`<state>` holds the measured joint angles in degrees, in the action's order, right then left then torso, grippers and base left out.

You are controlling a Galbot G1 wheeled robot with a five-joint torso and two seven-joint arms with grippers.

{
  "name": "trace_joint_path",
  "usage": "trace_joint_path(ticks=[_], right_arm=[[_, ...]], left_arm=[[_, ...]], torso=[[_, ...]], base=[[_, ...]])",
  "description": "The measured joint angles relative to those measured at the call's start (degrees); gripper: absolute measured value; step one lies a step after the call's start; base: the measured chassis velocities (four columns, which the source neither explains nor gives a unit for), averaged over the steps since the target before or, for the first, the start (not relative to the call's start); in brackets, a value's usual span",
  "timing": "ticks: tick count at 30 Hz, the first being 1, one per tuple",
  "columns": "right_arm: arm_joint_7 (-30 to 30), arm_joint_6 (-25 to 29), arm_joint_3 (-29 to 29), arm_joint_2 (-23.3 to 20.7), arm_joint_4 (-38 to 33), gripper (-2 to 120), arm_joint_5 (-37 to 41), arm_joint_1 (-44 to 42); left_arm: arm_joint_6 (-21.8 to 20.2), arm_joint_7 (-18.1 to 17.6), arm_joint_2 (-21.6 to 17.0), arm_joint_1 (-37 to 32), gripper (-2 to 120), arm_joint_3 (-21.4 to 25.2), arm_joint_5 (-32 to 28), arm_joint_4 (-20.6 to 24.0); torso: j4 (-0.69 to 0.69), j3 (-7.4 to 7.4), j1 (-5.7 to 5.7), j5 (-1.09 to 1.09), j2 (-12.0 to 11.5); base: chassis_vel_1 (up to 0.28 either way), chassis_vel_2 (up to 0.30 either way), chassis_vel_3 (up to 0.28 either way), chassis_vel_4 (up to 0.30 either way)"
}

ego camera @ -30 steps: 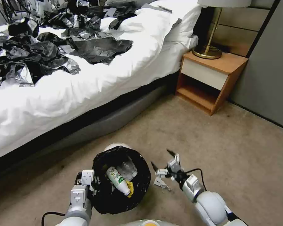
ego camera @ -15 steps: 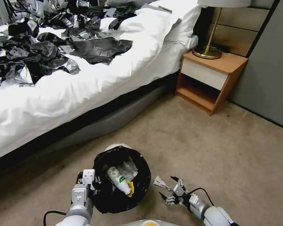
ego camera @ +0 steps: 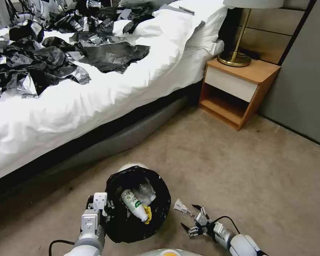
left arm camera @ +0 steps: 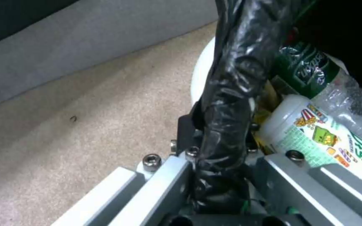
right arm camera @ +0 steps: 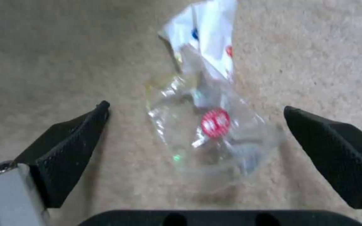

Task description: Pick up the trash bin, then pick up the garbage from the floor and place it into the trash bin.

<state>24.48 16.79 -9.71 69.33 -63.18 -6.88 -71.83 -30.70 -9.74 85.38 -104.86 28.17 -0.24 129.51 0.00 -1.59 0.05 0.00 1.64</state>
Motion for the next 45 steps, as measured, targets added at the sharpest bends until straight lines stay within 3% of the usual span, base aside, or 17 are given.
trace_joint_path(ticks=[5, 17, 37, 45], right_arm=[[0.0, 1.2, -0.2, 0.3, 2.3, 98, 0.0, 1.2], [-0.3, 3.6, -0.7, 1.3, 4.5, 73, -0.5, 2.5], [-1.5, 3.5, -1.5, 2.2, 3.7, 0, -0.7, 1.4], [-1.9, 3.5, -1.7, 1.7, 2.2, 0, 0.4, 0.9]], left_arm=[[0.0, 0.0, 0.0, -0.1, 0, 0.0, 0.1, 0.0], [0.1, -0.3, 0.2, -0.2, 0, -0.1, 0.3, 0.0], [0.5, -0.1, 0.0, -0.2, 0, -0.4, 0.3, 0.0], [0.6, -0.1, 0.1, -0.3, 0, -0.6, 0.4, -0.1]], torso=[[0.0, 0.0, 0.0, 0.0, 0.0], [0.0, 0.0, 0.0, 0.01, 0.0], [-0.01, 0.0, 0.0, -0.02, 0.0], [-0.01, 0.0, 0.0, -0.02, 0.0]], base=[[0.0, 0.0, 0.0, 0.0], [0.0, 0.0, 0.0, 0.0], [0.0, 0.0, 0.0, 0.0], [0.0, 0.0, 0.0, 0.0]])
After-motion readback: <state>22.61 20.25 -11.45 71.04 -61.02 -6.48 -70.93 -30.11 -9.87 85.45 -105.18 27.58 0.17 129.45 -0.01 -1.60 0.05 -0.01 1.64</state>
